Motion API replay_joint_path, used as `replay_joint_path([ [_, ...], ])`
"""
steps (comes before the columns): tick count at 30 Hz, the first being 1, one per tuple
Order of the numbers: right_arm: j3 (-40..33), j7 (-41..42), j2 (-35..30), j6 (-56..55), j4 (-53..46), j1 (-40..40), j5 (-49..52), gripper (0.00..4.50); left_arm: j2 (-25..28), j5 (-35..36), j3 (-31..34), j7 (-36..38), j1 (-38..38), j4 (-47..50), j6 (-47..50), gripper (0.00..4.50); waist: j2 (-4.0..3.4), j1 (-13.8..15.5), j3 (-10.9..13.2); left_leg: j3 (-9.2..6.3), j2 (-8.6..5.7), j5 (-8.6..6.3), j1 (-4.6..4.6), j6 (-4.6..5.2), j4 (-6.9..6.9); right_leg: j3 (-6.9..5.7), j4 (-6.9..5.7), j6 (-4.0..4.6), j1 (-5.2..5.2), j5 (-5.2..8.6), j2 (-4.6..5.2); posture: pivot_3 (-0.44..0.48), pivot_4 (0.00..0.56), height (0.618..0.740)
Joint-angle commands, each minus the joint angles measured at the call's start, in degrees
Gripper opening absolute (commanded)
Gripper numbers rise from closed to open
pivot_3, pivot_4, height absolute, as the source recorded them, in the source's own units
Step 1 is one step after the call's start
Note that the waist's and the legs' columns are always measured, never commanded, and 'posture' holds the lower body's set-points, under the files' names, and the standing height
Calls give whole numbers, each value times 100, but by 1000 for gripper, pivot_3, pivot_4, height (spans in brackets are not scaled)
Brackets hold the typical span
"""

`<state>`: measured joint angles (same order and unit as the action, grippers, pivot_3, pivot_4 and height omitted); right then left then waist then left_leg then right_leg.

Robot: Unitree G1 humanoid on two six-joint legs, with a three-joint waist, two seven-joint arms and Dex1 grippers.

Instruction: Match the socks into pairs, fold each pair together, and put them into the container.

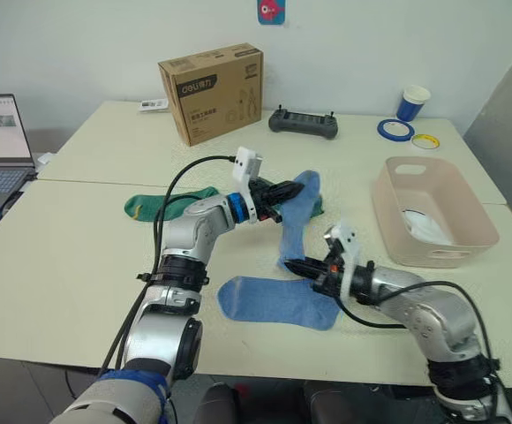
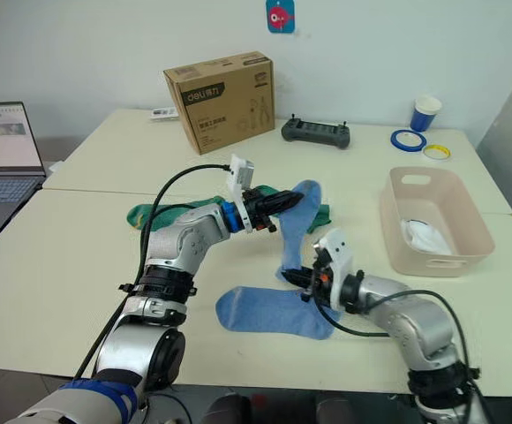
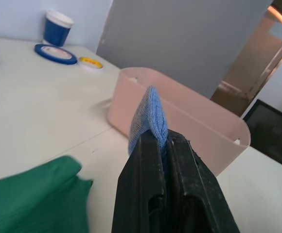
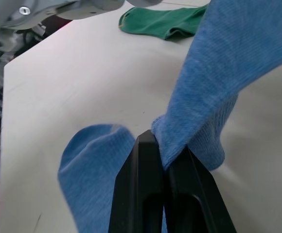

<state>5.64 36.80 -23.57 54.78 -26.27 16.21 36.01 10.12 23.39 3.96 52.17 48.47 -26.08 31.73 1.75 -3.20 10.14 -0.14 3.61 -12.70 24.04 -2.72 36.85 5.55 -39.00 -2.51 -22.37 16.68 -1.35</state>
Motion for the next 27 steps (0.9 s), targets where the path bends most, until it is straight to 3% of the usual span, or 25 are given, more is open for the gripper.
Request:
replay_joint_path([
  [1,-301,636,-621,399,-747,-149,821,47,226,305,38,84,-202,778,383,0,0,-1,0,1,-1,0,1,0,-1,1,0,0,0,0,1,0,150,740],
  [9,-533,1331,-1617,640,-925,-697,1670,47,842,610,-4,10,-1419,2170,1093,0,1,-7,0,1,2,0,-10,0,-2,2,1,0,5,1,1,0,150,740],
  [16,-136,1066,-1234,545,-643,-801,1594,47,640,610,-278,-512,-2448,2914,1226,0,2,1,0,4,-2,0,-11,0,4,5,2,-3,8,0,7,0,150,740],
  [22,-30,1016,-1193,588,-679,-938,1629,47,530,372,-475,-895,-2617,2807,940,0,2,14,0,3,-3,0,-10,0,6,3,2,-4,8,-1,8,0,150,740],
  [27,-44,1075,-1371,516,-682,-1090,1578,0,895,301,-491,-633,-2512,2532,774,1373,2,16,0,4,-2,0,-11,0,2,4,2,-3,5,0,6,0,150,740],
])
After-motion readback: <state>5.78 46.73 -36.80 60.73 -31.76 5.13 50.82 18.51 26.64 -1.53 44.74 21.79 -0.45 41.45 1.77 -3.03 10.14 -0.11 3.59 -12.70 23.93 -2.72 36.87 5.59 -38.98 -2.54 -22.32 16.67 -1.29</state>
